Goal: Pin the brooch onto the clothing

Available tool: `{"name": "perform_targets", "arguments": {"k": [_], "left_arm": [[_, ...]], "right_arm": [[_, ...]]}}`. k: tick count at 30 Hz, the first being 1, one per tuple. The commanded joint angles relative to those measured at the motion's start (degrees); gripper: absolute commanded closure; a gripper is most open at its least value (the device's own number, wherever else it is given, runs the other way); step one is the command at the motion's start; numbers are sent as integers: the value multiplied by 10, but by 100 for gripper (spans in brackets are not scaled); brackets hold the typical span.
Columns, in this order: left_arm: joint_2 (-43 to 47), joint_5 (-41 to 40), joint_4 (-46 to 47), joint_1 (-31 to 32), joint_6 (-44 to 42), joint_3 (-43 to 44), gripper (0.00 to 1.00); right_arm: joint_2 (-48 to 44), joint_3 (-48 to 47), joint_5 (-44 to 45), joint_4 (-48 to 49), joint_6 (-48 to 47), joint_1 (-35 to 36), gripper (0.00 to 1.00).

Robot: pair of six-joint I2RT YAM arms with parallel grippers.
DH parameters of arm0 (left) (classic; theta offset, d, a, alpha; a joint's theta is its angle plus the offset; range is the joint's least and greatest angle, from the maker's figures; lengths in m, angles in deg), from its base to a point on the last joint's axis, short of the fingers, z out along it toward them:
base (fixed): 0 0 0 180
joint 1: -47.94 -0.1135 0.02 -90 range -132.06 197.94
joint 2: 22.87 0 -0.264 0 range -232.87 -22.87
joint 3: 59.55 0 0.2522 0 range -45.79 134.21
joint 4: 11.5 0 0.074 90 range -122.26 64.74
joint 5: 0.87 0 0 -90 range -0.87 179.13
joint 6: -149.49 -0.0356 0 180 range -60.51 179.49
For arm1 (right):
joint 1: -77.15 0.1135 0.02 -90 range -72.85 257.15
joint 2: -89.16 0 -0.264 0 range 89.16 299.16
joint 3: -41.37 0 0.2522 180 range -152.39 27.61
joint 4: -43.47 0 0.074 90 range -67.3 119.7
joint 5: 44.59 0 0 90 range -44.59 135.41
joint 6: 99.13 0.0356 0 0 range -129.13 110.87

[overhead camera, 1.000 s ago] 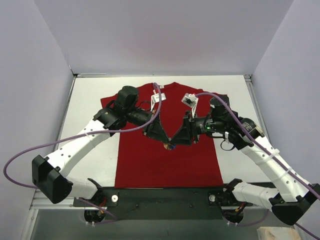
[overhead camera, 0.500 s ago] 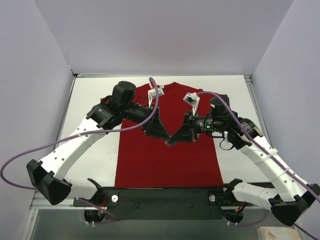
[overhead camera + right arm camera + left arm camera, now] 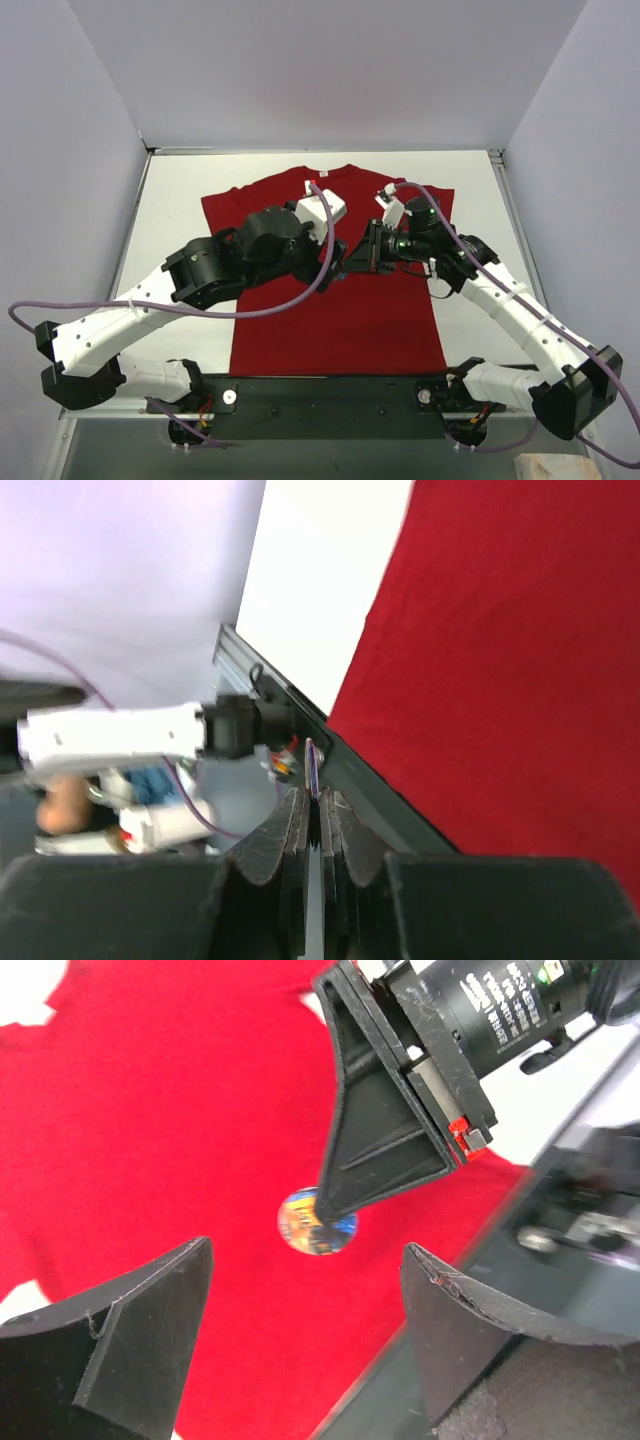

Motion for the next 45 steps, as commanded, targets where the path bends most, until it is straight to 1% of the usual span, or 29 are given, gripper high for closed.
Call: {"name": "perform_targets", "arguments": {"k": [1,3,4,5,7,12,18,26,30,31,34,38,45], "left_arm": [[-10,-195,-7,32,-37,2,15],[-9,-199,6,37,-51,-22,15],[-9,-198,11,37,-55,-29,15],[-10,-195,14,38,-61,-35,15],[-15,-189,23,40,-68,-51,15],[-43,-164,35,46,-82,-64,21],[-54,-141,69,49,-98,-98,25],[-83,-129,88,49,-121,-112,27],[-96,-131,106,49,-121,-125,29],[-101,-135,108,49,-136,-126,29],[-113,-147,118,49,-142,-129,30],[-132,-180,127,49,-146,-126,39],[-152,-205,149,49,-152,-122,50]], "right_arm": [[22,73,-5,101,199,-26,100],[28,108,-22,149,254,-42,100],[30,135,-36,193,295,-47,100],[31,145,-41,208,315,-50,100],[40,161,-54,238,339,-59,100],[51,181,-65,263,387,-73,100],[67,214,-100,359,455,-93,100],[76,231,-114,416,491,-95,100],[77,234,-117,420,490,-95,100],[75,235,-118,419,492,-96,100],[73,236,-119,419,490,-96,100],[75,236,-128,427,490,-96,100],[71,243,-137,426,488,-96,100]]}}
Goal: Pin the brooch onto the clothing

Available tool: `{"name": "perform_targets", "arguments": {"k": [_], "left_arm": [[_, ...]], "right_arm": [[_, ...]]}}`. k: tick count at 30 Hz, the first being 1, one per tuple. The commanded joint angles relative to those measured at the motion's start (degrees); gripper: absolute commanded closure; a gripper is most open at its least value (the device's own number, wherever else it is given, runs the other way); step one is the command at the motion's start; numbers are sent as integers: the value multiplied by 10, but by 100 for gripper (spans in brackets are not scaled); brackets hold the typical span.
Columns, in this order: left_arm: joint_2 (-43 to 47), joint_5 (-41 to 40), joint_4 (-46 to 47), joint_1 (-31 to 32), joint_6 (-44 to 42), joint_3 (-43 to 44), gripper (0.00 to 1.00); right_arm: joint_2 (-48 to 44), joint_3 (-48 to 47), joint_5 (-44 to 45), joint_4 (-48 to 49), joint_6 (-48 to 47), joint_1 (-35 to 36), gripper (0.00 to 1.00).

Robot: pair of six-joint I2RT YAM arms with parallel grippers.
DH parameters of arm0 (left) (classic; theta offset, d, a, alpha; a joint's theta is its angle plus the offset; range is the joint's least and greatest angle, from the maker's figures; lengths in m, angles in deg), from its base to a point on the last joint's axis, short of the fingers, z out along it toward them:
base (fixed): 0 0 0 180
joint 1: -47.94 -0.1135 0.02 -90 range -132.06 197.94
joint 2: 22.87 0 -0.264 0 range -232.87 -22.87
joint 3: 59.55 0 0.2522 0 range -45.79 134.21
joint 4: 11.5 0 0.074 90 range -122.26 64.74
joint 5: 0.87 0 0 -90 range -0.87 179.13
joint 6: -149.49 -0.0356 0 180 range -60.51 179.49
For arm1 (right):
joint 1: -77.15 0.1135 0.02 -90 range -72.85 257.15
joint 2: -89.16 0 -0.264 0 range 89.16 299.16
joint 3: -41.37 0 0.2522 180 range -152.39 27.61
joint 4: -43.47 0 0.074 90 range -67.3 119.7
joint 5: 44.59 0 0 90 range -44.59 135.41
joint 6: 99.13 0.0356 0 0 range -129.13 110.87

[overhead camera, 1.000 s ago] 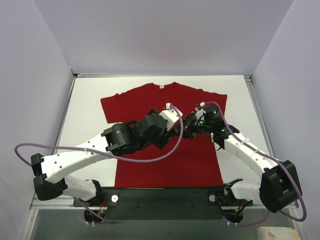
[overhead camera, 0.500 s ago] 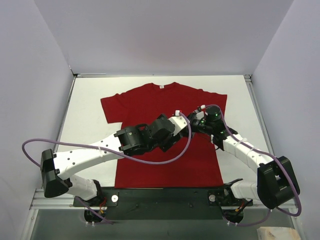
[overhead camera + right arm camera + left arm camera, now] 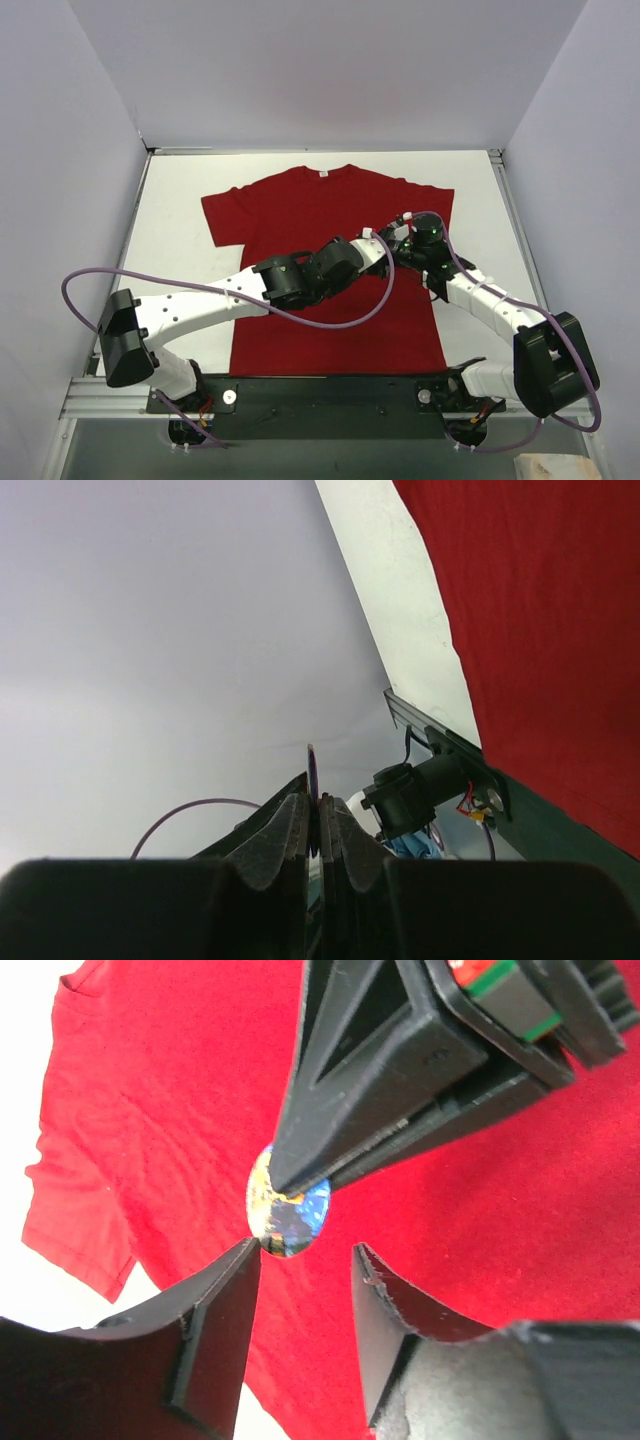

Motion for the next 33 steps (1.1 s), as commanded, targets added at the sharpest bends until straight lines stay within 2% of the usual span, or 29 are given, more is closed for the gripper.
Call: {"name": "perform_targets", "arguments": {"k": [1,5,7,9,11,12,13,19,20,21,22,26,33], "left_arm": [[-16,-23,47,2,-8,12,50],[-26,-28,56,1,-12,9,59],[-27,-30,62,1,-11,6,67],[-27,-29,68,-1,-7,3,79],[-27,-28,69,-4,-3,4,86],[-26,-27,69,-5,0,5,97],[-24,-27,70,-6,2,5,100],[0,-13,70,-8,9,2,100],[2,-12,68,-7,8,2,97],[5,-10,65,-7,8,1,91],[6,-7,56,-6,9,0,77],[15,21,49,-6,16,-10,54],[2,28,68,-6,17,-13,52]], "right_arm": [[-7,2,-42,28,15,0,100],[-11,5,-47,30,13,0,100],[-15,5,-49,28,10,1,100],[-17,6,-50,27,7,0,100],[-19,6,-56,22,-1,0,100],[-19,5,-58,22,-3,0,100],[-18,5,-62,23,-4,0,100],[-22,2,-72,26,-14,0,100],[-23,2,-70,26,-13,0,100],[-25,0,-68,26,-13,0,100],[-25,0,-67,25,-13,-1,100],[-26,-5,-65,24,-14,-1,100],[-32,-6,-70,18,-14,0,100]]}}
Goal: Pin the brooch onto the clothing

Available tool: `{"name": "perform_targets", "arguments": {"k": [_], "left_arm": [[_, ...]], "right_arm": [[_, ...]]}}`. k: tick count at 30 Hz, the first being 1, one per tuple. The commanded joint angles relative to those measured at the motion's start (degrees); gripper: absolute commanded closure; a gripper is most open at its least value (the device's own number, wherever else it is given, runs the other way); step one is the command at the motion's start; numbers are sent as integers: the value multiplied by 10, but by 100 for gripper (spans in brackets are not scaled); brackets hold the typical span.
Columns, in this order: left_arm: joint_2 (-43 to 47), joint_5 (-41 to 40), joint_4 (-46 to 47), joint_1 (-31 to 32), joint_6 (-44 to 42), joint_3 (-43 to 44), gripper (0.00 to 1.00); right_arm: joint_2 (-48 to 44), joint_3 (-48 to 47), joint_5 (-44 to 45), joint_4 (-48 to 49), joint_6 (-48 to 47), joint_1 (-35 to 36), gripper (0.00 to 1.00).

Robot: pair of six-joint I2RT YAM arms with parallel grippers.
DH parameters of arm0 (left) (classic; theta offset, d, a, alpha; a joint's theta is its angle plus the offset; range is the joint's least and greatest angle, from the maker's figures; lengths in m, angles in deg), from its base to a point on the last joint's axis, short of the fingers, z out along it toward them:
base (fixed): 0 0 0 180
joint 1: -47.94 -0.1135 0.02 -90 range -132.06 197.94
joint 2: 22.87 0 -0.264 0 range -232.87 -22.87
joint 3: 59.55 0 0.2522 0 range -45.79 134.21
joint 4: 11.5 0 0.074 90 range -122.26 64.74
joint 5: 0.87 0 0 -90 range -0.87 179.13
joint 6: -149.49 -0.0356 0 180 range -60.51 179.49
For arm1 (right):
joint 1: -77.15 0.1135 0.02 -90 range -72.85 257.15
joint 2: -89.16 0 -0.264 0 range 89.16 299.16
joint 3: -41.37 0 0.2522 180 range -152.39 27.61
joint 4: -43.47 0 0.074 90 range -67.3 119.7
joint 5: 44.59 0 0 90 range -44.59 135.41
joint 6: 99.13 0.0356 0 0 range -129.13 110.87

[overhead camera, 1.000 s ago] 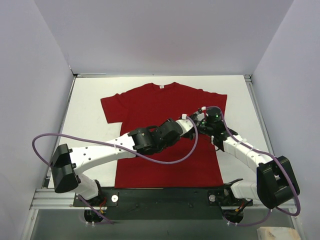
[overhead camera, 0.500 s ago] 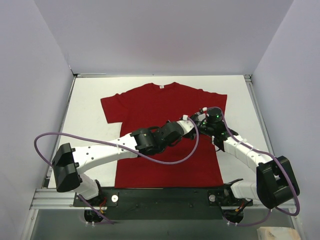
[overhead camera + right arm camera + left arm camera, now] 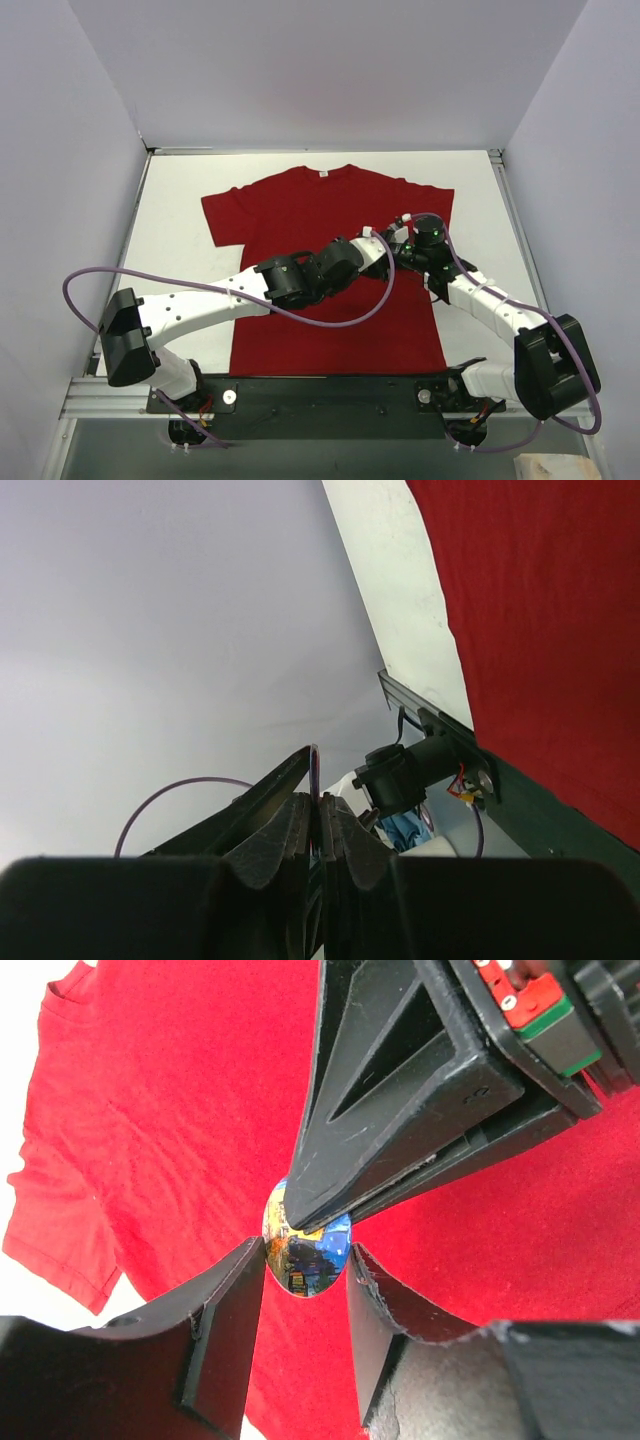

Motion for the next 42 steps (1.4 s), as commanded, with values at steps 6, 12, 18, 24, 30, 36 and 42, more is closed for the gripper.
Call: {"name": "perform_targets", "arguments": {"k": [6,12,18,24,30,36,42], "left_arm": [[-18,1,58,-1,10,4,69],[-22,0,80,-5,6,1,92],[2,17,84,-15,13,-7,100],[43,54,56,-40,49,-13,100],[112,140,35,-93,92,-29,100],[185,370,52,-185,157,-53,100],[232,654,168,-291,251,-111,100]], "right_arm": [[-30,-20,-44,10,0,5,100],[-29,-12,-51,16,2,6,100],[-27,-5,-62,65,15,4,85],[-43,-17,-59,79,1,-10,41],[-95,-66,-39,-45,-97,-31,13],[-140,-167,-4,-223,-314,-33,7],[-198,-187,-8,-198,-403,-28,0]]}}
